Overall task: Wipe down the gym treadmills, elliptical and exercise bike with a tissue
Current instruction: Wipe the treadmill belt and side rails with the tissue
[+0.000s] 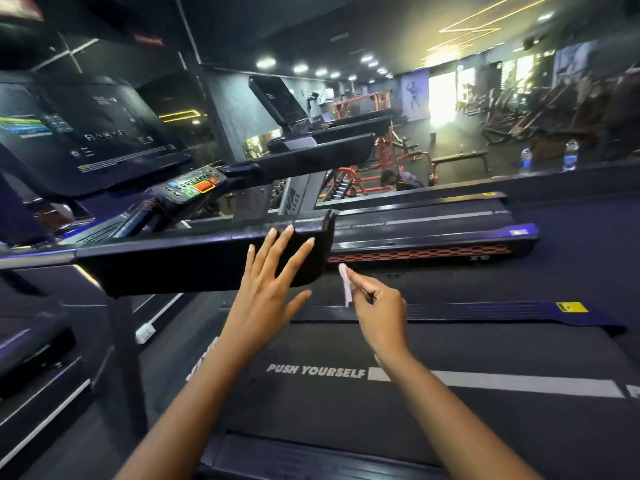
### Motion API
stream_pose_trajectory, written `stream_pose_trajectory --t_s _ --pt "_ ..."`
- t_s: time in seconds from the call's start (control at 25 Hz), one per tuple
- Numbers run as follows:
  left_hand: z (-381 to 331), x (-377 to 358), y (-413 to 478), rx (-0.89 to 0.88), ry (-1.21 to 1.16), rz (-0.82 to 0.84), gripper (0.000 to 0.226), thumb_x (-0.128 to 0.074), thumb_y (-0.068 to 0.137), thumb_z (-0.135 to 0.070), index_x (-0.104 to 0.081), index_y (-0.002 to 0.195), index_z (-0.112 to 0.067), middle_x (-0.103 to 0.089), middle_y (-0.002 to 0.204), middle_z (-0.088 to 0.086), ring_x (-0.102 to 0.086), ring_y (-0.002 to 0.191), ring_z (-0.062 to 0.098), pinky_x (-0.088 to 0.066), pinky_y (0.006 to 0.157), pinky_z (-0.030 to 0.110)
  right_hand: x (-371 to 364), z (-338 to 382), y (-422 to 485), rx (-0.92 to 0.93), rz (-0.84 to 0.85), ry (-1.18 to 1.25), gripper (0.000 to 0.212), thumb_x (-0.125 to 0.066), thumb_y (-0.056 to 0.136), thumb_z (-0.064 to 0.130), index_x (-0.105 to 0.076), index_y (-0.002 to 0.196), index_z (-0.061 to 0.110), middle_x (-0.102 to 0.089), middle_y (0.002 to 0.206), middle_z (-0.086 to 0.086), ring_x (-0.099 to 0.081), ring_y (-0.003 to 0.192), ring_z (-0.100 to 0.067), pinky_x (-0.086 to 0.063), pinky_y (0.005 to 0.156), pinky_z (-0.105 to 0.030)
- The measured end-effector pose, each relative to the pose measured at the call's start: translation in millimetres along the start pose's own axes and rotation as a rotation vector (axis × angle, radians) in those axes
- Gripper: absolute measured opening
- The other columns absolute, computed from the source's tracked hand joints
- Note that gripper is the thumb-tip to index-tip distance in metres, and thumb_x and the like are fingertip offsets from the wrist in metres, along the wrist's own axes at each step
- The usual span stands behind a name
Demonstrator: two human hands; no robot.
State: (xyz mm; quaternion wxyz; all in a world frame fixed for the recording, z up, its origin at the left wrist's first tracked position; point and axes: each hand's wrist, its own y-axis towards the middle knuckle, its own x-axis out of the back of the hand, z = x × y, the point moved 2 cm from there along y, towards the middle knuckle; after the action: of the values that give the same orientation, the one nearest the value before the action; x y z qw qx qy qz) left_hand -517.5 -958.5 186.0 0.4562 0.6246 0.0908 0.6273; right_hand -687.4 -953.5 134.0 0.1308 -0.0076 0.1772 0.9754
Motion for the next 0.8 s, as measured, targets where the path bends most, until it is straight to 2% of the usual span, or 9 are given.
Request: stream_pose_trajectory --t_s 0.12,0.32,0.36,0.44,0.52,0.56,0.6,0.68,0.8 --pt "-42.5 -16.5 -31.6 0.037 -0.111 0.000 0.064 -0.047 0.088 -0.041 -0.026 0.147 -0.026 -0.023 0.154 0.005 -0.017 0.144 0.027 -0.019 0.114 0.050 37.2 -16.3 -10.6 -0.008 0.098 -0.155 0.024 -0.058 0.091 0.015 -0.068 0.112 0.021 -0.068 0.108 0.010 -0.053 0.082 0.016 -0.037 0.069 0.002" --pt "-120.3 -80.4 -69.0 0.114 -0.233 0.312 0.061 -0.038 0.088 -0.049 -0.032 0.144 -0.027 -0.038 0.149 0.006 -0.035 0.138 0.025 -0.025 0.109 0.049 121.0 -64.9 -18.4 -0.104 0.310 -0.456 0.026 -0.058 0.092 0.015 -0.066 0.115 0.024 -0.069 0.110 0.000 -0.060 0.095 -0.005 -0.037 0.063 -0.006" --pt "-137.6 -92.8 -69.5 0.161 -0.273 0.380 0.064 -0.033 0.087 -0.053 -0.033 0.145 -0.027 -0.037 0.150 0.005 -0.036 0.138 0.024 -0.021 0.112 0.045 142.7 -75.2 -17.4 -0.113 0.351 -0.504 0.027 -0.057 0.092 0.014 -0.066 0.116 0.023 -0.069 0.112 -0.002 -0.060 0.098 -0.008 -0.037 0.063 -0.006" --pt "-174.9 -121.7 -66.7 0.256 -0.356 0.541 0.077 -0.018 0.081 -0.064 -0.032 0.147 -0.026 -0.032 0.153 0.001 -0.030 0.142 0.019 -0.012 0.116 0.034 192.1 -92.2 -11.9 -0.143 0.410 -0.557 0.027 -0.057 0.092 0.009 -0.065 0.117 0.017 -0.067 0.115 -0.004 -0.060 0.106 -0.012 -0.035 0.064 0.003" --pt "-219.5 -150.1 -59.4 0.320 -0.418 0.666 0.086 -0.015 0.079 -0.075 -0.033 0.146 -0.023 -0.032 0.152 0.001 -0.031 0.140 0.017 -0.018 0.115 0.030 246.9 -105.4 -3.2 -0.166 0.458 -0.612 0.027 -0.056 0.091 0.005 -0.066 0.115 0.013 -0.070 0.106 -0.003 -0.062 0.102 -0.010 -0.031 0.064 0.007" --pt "-244.0 -161.5 -53.3 0.340 -0.439 0.717 0.080 -0.022 0.086 -0.073 -0.034 0.146 -0.022 -0.033 0.151 0.001 -0.033 0.139 0.018 -0.023 0.113 0.029 274.5 -111.4 1.4 -0.174 0.490 -0.647 0.028 -0.055 0.091 0.004 -0.067 0.114 0.013 -0.073 0.095 -0.001 -0.063 0.094 -0.005 -0.031 0.064 0.006" --pt "-264.7 -171.2 -48.4 0.350 -0.450 0.781 0.066 -0.030 0.094 -0.061 -0.034 0.146 -0.021 -0.033 0.151 0.001 -0.035 0.137 0.017 -0.026 0.111 0.028 297.9 -116.5 5.6 -0.182 0.515 -0.676 0.028 -0.055 0.091 0.003 -0.067 0.114 0.013 -0.073 0.089 0.000 -0.061 0.088 -0.001 -0.032 0.064 0.005" --pt "-302.6 -188.8 -38.2 0.359 -0.479 0.891 0.051 -0.040 0.100 -0.040 -0.033 0.147 -0.020 -0.033 0.151 0.001 -0.035 0.136 0.018 -0.027 0.112 0.030 339.4 -126.2 15.9 -0.206 0.548 -0.733 0.027 -0.055 0.091 0.004 -0.068 0.112 0.012 -0.072 0.099 -0.004 -0.062 0.097 -0.005 -0.032 0.068 0.000" --pt "-346.1 -209.4 -18.7 0.393 -0.506 0.967 0.049 -0.042 0.100 -0.037 -0.034 0.146 -0.020 -0.037 0.149 0.003 -0.038 0.134 0.019 -0.030 0.110 0.031 390.5 -140.1 34.0 -0.227 0.554 -0.788 0.026 -0.056 0.090 0.005 -0.069 0.112 0.013 -0.069 0.109 -0.005 -0.061 0.106 -0.012 -0.033 0.073 -0.005"
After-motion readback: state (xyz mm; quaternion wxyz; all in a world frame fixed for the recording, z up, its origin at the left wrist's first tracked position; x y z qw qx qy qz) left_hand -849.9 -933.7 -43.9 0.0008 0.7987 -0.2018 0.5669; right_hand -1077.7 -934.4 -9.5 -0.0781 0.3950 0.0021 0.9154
